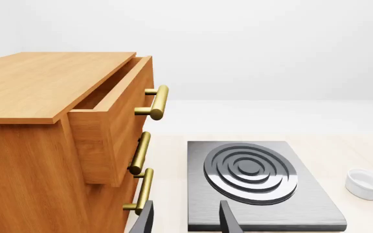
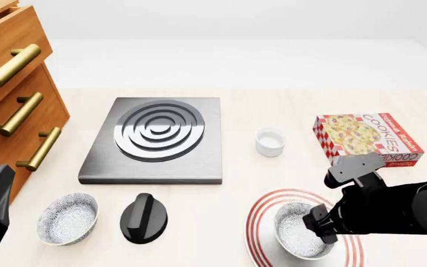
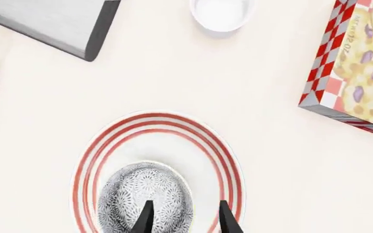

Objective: Pick the akita bowl between the plate and the ramekin and place it on the plate.

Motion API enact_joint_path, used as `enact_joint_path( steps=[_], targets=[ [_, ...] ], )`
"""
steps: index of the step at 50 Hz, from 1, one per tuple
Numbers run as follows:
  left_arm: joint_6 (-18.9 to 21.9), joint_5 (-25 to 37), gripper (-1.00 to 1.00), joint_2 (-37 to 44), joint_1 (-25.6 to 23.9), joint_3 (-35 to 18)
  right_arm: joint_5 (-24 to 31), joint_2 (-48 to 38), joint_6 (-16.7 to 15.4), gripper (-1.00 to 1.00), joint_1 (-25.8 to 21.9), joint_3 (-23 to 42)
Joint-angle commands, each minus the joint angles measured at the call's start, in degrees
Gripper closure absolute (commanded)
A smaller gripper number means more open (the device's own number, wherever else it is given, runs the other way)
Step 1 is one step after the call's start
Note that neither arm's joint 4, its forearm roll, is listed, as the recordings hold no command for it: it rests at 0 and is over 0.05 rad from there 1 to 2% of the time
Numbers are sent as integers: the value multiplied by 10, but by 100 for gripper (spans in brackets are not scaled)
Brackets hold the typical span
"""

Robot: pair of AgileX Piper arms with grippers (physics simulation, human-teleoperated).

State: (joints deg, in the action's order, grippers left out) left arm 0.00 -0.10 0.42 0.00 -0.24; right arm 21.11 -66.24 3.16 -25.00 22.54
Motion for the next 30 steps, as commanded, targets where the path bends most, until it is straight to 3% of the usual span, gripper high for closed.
enact_joint_path(
  steps=[1,4,11,17,25,30],
  targets=[
    [0,0,-100,0,0,0,69,84,-55,-100,72,4],
    [0,0,-100,0,0,0,124,146,-88,-100,112,25],
    [0,0,-100,0,0,0,226,229,-120,-100,162,100],
    [0,0,-100,0,0,0,288,257,-105,-100,166,188],
    [0,0,-100,0,0,0,300,272,-86,-100,131,254],
    [0,0,-100,0,0,0,297,266,-73,-100,114,260]
  ],
)
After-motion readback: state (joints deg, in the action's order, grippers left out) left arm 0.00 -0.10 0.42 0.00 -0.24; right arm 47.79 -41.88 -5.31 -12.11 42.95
